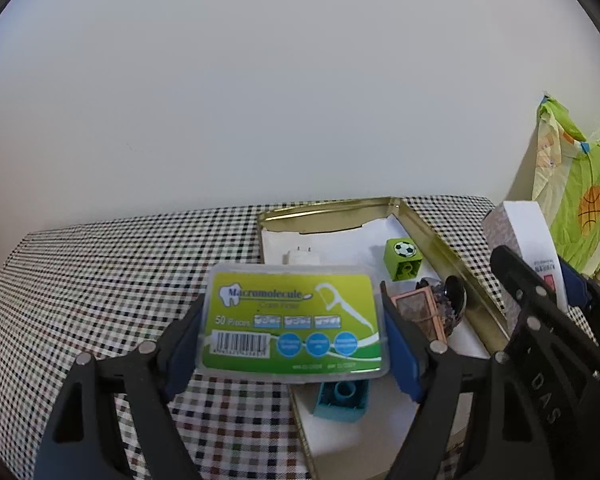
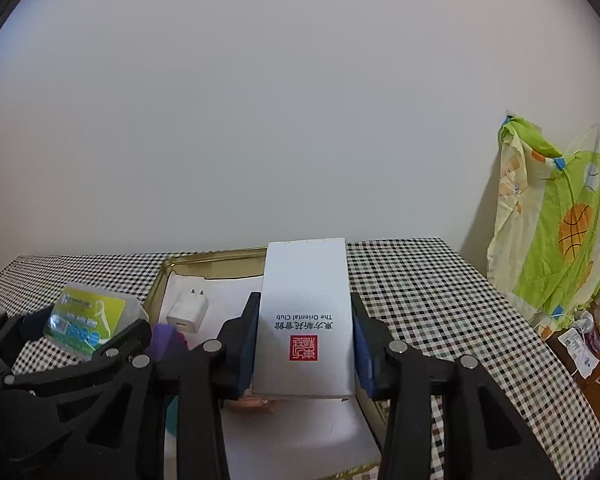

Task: Organize rigid objects
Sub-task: 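Carry the floss-pick box and white card box over the tray with both tools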

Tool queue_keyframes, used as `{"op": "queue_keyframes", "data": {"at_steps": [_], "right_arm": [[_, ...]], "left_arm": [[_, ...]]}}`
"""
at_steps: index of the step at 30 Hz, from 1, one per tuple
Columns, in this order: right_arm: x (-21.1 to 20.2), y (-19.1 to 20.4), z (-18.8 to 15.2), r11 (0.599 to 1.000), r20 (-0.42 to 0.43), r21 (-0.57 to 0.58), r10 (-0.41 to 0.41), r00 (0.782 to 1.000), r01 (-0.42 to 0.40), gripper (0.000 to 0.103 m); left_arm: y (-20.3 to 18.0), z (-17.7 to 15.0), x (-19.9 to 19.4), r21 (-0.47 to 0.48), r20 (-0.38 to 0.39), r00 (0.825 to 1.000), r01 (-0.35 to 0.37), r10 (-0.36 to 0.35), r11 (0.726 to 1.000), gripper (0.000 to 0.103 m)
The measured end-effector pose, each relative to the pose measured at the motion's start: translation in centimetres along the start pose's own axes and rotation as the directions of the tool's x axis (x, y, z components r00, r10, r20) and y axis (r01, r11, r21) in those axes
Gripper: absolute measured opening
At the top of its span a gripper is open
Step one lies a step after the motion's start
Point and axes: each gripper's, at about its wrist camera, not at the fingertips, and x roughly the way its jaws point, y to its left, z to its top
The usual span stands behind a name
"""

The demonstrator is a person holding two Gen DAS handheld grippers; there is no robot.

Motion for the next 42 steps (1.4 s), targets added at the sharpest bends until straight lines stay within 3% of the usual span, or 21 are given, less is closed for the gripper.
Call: {"op": "queue_keyframes", "data": {"at_steps": [10,20,29,42], "right_arm": [[4.2,-1.8,1.8,1.0,-0.065,0.013,0.029,0.997,-0.028,0.044],[7.2,-0.5,4.2,0.999,-0.1,-0.038,0.022,0.995,-0.026,0.044],[10.9,0.6,5.2,0.997,-0.185,-0.057,0.049,0.982,-0.061,0.044],[14.5,1.2,5.1,0.99,-0.318,-0.076,0.085,0.944,-0.115,0.044]], "left_arm": [[-0.9,1.1,2.1,0.002,-0.028,1.0,-0.012,0.012,1.0,0.08],[-1.1,2.6,3.7,0.0,-0.019,1.0,-0.024,0.024,1.0,0.08],[-1.7,3.4,5.5,0.021,-0.017,1.0,-0.024,0.024,0.999,0.08],[-0.4,3.7,9.1,-0.05,-0.189,0.982,0.016,-0.025,0.999,0.08]]}}
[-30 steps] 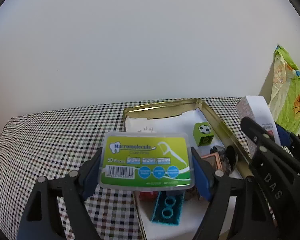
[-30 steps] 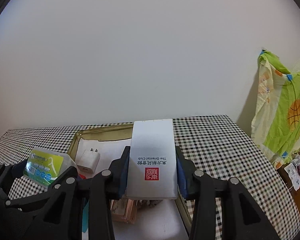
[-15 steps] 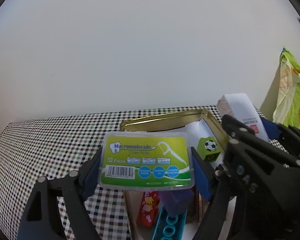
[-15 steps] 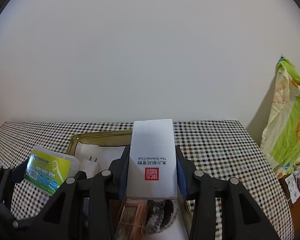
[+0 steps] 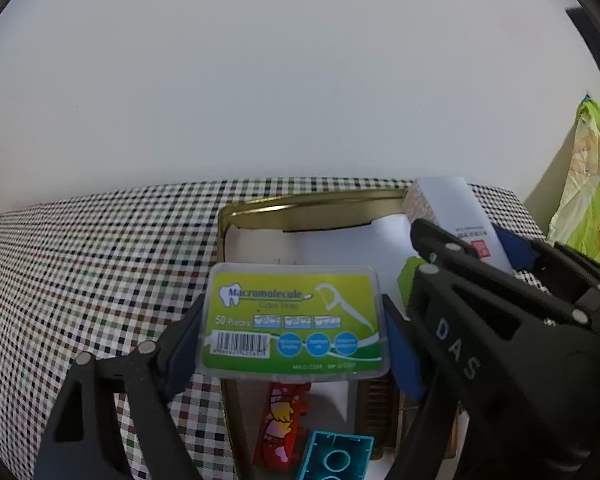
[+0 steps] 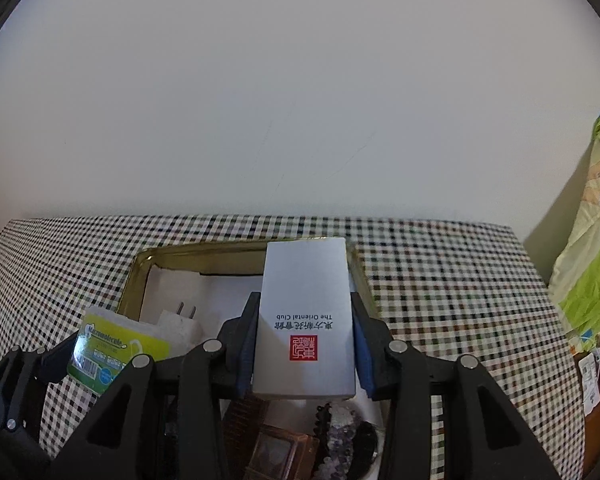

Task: Organize rigid objects
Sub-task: 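Carry the floss-pick box and white card box over the tray with both tools, then open both tools to drop the floss box and card box into the tray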

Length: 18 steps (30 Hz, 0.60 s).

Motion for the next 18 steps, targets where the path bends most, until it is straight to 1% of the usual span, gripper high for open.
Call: {"op": "queue_keyframes", "data": {"at_steps": [7,11,14,15,16,17,18], "right_arm": [[1.2,0.2,0.1,0.999,-0.051,0.003,0.034,0.998,-0.034,0.044],[1.7,0.1,0.2,0.998,-0.077,0.023,0.062,0.995,-0.061,0.044],[2.0,-0.2,0.3,0.995,-0.096,0.029,0.097,0.991,-0.095,0.047],[2.2,-0.2,0.3,0.995,-0.116,0.024,0.097,0.988,-0.095,0.06],[2.4,-0.8,0.2,0.995,-0.125,0.022,0.097,0.987,-0.095,0.076],[2.2,-0.9,0.2,0.995,-0.118,0.025,0.094,0.989,-0.091,0.081],[1.8,-1.0,0.2,0.996,-0.1,0.03,0.09,0.991,-0.088,0.082]], "left_arm": [[0.3,0.2,1.3,-0.017,-0.031,0.999,-0.013,0.012,1.0,0.08],[0.1,0.2,2.5,0.002,-0.045,0.999,-0.028,0.028,1.0,0.081],[0.6,0.1,3.1,-0.018,-0.075,0.997,-0.014,0.012,1.0,0.083],[0.8,0.3,3.9,-0.027,-0.078,0.997,-0.002,0.0,1.0,0.083],[1.2,0.3,4.0,-0.047,-0.078,0.997,0.007,-0.011,0.999,0.089],[1.4,0.3,3.6,-0.055,-0.077,0.997,0.011,-0.015,0.998,0.095],[1.2,0.3,3.1,-0.063,-0.071,0.997,0.018,-0.023,0.998,0.098]]}}
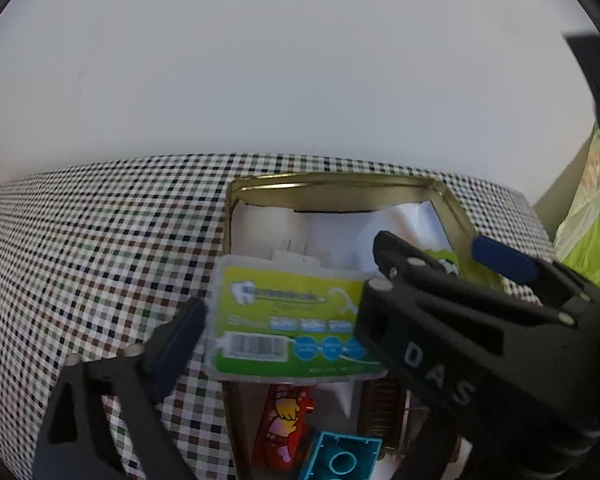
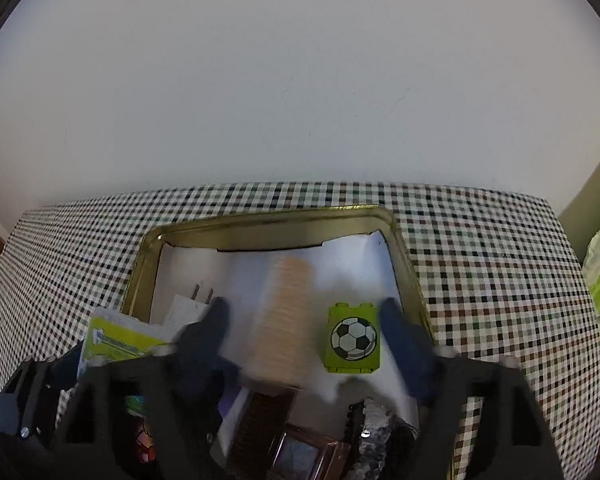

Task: Organize rigid objects

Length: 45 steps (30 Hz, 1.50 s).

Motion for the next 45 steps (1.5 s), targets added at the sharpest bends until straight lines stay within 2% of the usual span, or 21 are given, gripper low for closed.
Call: {"op": "queue_keyframes", "data": {"at_steps": [5,10,14,17,24,26,32,34,36,42,45], "right_arm": [[-1.1,-1.1,0.0,0.998,0.01,0.046,0.034,0.999,-0.035,0.082],[-2.2,-1.4,-0.4,0.999,0.024,0.041,0.028,0.999,-0.029,0.082],[-3.9,-0.4,-1.7,0.999,0.073,0.038,0.001,0.997,-0.004,0.082],[-4.7,-0.5,-2.9,0.998,0.128,0.055,-0.002,0.992,-0.005,0.082],[-6.9,-0.7,-5.9,0.992,0.255,0.123,-0.025,0.967,-0.006,0.083],[-7.5,-0.7,-6.6,0.991,0.288,0.131,-0.034,0.957,-0.004,0.083],[-9.8,-0.2,-9.3,0.988,0.404,0.15,-0.084,0.911,0.025,0.084],[-10.6,-0.1,-10.0,0.988,0.442,0.15,-0.098,0.892,0.034,0.091],[-11.4,-0.1,-10.7,0.985,0.472,0.165,-0.121,0.873,0.047,0.092],[-12.2,0.3,-12.5,0.983,0.512,0.177,-0.137,0.848,0.052,0.092],[-12.9,0.8,-13.3,0.983,0.547,0.167,-0.152,0.823,0.071,0.092]], "left_arm": [[0.0,0.1,-1.2,0.01,0.023,1.0,0.018,-0.018,1.0,0.102],[0.6,-0.5,-1.2,-0.008,-0.01,0.999,0.03,-0.03,1.0,0.102],[0.3,-1.8,-2.8,0.032,0.066,0.998,-0.015,0.012,0.999,0.102],[0.1,-2.7,-3.8,0.059,0.135,0.99,-0.041,0.032,0.997,0.102],[0.9,-4.7,-5.0,0.03,0.246,0.969,-0.045,0.036,0.999,0.102],[1.1,-5.2,-5.2,0.024,0.275,0.961,-0.04,0.032,0.999,0.102],[1.4,-7.2,-6.3,0.023,0.393,0.917,-0.079,0.064,0.997,0.102],[1.5,-7.7,-6.4,0.025,0.417,0.906,-0.091,0.072,0.996,0.102],[1.7,-8.4,-6.5,0.023,0.442,0.893,-0.102,0.081,0.995,0.102],[1.9,-9.6,-7.9,0.023,0.522,0.849,-0.107,0.079,0.994,0.102],[1.6,-10.2,-8.5,0.039,0.549,0.832,-0.125,0.083,0.991,0.102]]}}
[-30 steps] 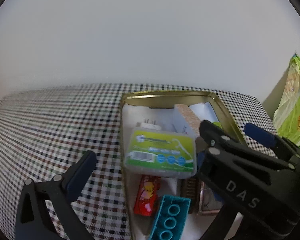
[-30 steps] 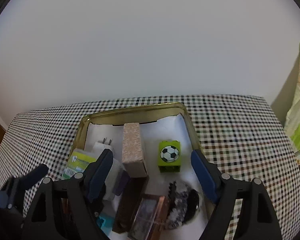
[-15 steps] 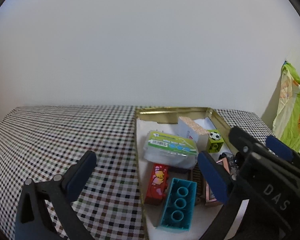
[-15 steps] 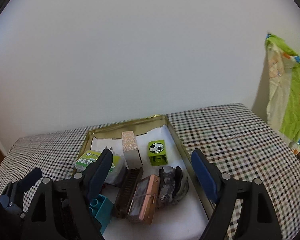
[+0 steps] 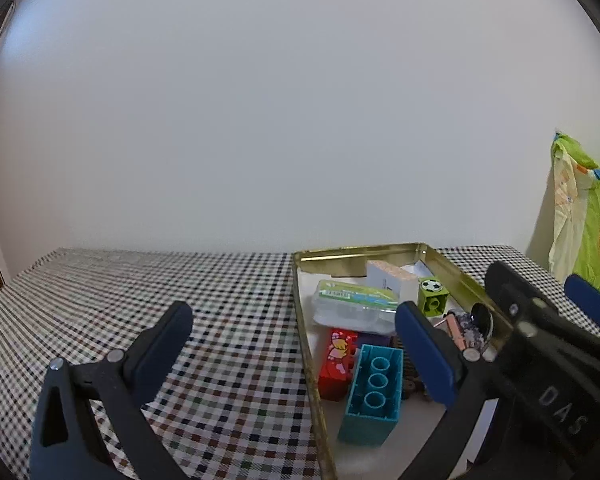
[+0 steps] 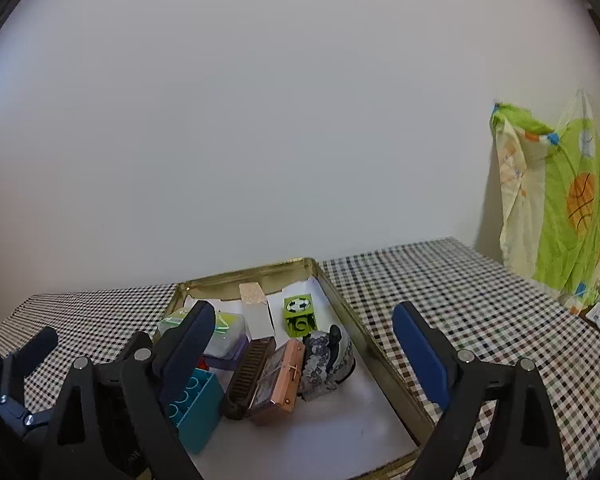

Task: Organize rigid objects

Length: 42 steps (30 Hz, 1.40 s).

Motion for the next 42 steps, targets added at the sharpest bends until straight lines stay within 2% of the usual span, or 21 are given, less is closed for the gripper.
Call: {"op": "queue_keyframes", "data": {"at_steps": [3,11,19,25,42], "right_arm": [[-1.2,0.5,-0.3,1.0,0.057,-0.015,-0.016,0.998,0.017,0.092],[-3.3,1.1,-1.0,1.0,0.119,0.006,-0.005,0.993,0.004,0.092],[-4.6,1.5,-1.9,0.999,0.112,0.011,0.031,0.993,-0.032,0.093],[-5.3,1.5,-2.3,0.999,0.109,0.028,0.025,0.994,-0.028,0.094],[-8.2,2.1,-2.6,0.996,0.209,0.011,-0.087,0.974,0.087,0.095]], "left_arm": [[0.1,-0.2,-0.9,0.011,0.033,0.999,-0.003,0.003,1.0,0.102],[1.0,-0.6,-2.3,-0.011,0.053,0.999,-0.005,0.006,1.0,0.102],[1.5,-1.0,-3.3,0.016,0.066,0.998,0.003,-0.004,1.0,0.102],[3.0,-1.1,-4.6,-0.016,0.06,0.998,0.009,-0.008,1.0,0.102],[3.8,-1.1,-6.8,-0.009,0.073,0.997,0.037,-0.036,0.999,0.102]]}}
